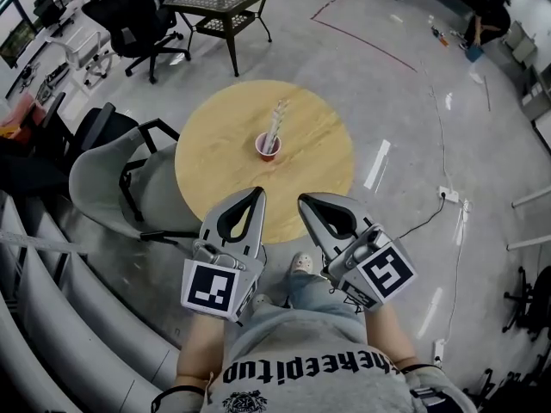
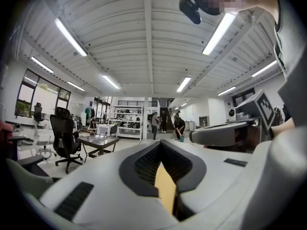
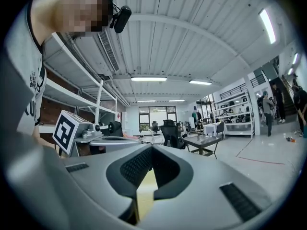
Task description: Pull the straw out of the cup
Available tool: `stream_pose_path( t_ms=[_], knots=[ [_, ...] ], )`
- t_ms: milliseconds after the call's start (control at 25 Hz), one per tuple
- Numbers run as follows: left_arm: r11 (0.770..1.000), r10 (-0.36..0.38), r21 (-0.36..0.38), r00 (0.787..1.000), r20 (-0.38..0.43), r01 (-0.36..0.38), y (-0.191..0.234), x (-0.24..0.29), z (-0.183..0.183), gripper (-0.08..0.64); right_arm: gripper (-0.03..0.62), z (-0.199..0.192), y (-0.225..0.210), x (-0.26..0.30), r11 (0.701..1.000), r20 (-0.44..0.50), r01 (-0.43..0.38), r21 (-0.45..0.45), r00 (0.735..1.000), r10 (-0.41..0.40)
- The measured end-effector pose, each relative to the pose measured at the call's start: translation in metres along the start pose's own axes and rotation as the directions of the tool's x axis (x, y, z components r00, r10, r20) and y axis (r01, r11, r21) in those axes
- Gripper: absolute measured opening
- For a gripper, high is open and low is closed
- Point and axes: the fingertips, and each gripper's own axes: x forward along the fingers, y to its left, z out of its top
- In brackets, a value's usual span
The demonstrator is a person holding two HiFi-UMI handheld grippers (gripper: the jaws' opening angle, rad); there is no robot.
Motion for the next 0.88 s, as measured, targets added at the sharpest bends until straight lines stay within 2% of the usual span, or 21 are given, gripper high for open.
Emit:
stream_pose_path(
  t_ms=[160, 360, 560, 760, 880],
  knots=[
    [1.0, -0.002, -0.001, 0.998, -0.066, 0.002, -0.002, 0.02, -0.006, 0.023, 0.011, 0.001, -0.019, 0.008, 1.0, -0.002, -0.024, -0.01, 1.0, 0.024],
    [1.0, 0.015, -0.002, 0.996, -0.092, -0.015, 0.0, 0.045, -0.01, 0.023, 0.011, 0.002, -0.04, 0.018, 0.998, 0.011, -0.054, -0.033, 0.998, 0.054],
    [1.0, 0.028, 0.0, 0.994, -0.102, -0.028, 0.002, 0.065, -0.012, 0.023, 0.011, -0.004, -0.053, 0.025, 0.992, -0.011, -0.116, -0.049, 0.993, 0.115],
    [0.999, 0.049, 0.002, 0.993, -0.106, -0.049, 0.001, 0.081, -0.01, 0.023, 0.01, -0.01, -0.066, 0.024, 0.988, -0.061, -0.156, -0.022, 0.986, 0.155],
    [0.997, 0.074, 0.01, 0.991, -0.109, -0.073, -0.002, 0.086, -0.009, 0.023, 0.009, -0.006, -0.076, 0.023, 0.986, -0.02, -0.165, -0.024, 0.986, 0.165]
  ],
)
